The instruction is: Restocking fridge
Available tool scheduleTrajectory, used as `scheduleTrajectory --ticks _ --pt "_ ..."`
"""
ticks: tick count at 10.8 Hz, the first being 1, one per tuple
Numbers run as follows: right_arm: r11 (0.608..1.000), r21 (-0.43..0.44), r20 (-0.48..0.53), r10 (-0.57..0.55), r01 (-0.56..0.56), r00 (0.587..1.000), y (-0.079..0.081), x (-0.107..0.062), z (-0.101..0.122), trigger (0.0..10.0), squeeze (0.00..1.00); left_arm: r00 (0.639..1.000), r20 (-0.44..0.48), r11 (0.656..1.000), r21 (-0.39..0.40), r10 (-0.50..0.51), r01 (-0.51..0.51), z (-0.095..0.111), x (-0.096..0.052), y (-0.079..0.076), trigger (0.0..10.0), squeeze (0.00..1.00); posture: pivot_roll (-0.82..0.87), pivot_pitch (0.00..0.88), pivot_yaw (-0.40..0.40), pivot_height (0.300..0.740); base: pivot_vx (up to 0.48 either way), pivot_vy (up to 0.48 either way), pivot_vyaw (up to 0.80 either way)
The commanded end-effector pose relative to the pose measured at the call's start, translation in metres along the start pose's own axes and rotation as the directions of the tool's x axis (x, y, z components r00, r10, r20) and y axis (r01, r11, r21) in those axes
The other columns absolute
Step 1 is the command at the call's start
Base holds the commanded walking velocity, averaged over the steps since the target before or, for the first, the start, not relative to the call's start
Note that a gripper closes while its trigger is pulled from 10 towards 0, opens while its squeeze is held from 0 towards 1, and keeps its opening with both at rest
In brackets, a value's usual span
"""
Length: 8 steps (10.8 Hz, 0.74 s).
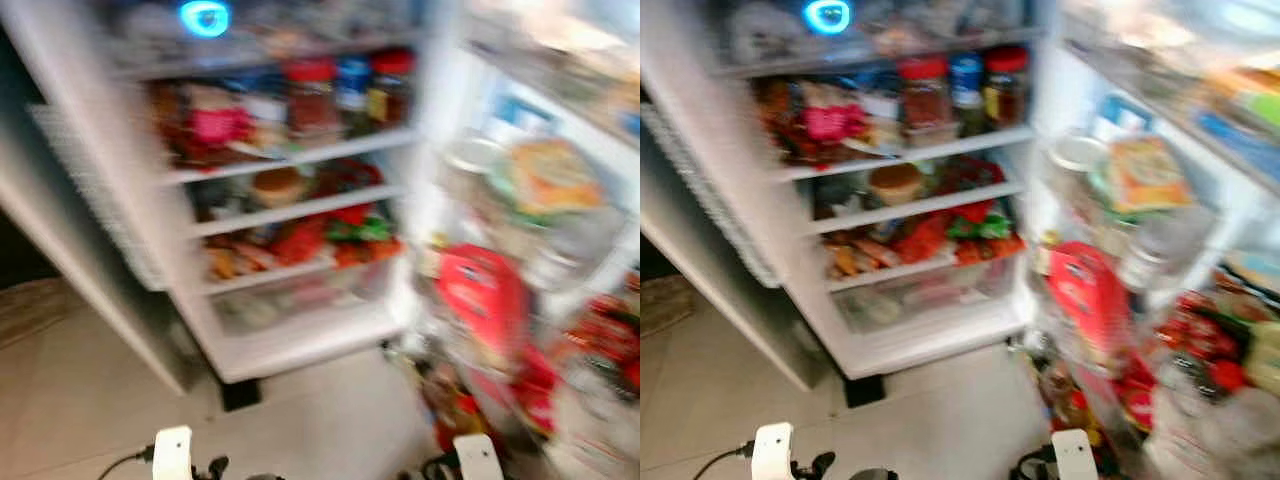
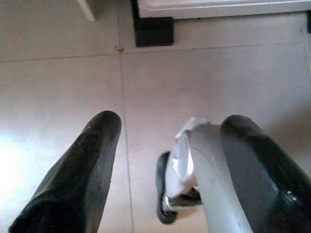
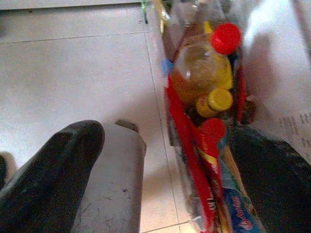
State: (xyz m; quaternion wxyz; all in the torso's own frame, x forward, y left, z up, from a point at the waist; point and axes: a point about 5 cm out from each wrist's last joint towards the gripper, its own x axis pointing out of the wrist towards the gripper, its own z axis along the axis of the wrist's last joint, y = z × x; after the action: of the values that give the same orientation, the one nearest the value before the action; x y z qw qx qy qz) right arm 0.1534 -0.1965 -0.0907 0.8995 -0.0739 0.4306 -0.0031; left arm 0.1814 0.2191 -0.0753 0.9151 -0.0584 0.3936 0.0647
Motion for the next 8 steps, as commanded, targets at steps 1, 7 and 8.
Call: scheduleTrajectory --ticks 1,7,8 --pt "0.998 0.011 -0.145 0.064 -0.063 0.987 0.0192 -0.0108 -0.0359 10.0 0.0 1.0 -0.024 1.0 0.005 0.013 -0.013 -0.0022 -0.0009 0.005 10.0 0.0 -0.07 0.031 0.056 0.651 0.0 0.476 0.0" --pt "0.998 0.03 -0.152 0.062 -0.058 0.986 0.0192 -0.0111 -0.0371 10.0 0.0 0.999 -0.031 0.999 0.016 0.037 -0.036 -0.004 -0.0019 0.0087 10.0 0.0 -0.07 0.044 0.056 0.651 0.0 0.471 0.0" --pt "0.998 0.035 -0.153 0.061 -0.056 0.986 0.0191 -0.0111 -0.0371 10.0 0.0 0.998 -0.039 0.999 0.008 0.05 -0.05 -0.0062 -0.0027 0.0104 10.0 0.0 -0.07 0.05 0.054 0.651 0.0 0.39 0.0"
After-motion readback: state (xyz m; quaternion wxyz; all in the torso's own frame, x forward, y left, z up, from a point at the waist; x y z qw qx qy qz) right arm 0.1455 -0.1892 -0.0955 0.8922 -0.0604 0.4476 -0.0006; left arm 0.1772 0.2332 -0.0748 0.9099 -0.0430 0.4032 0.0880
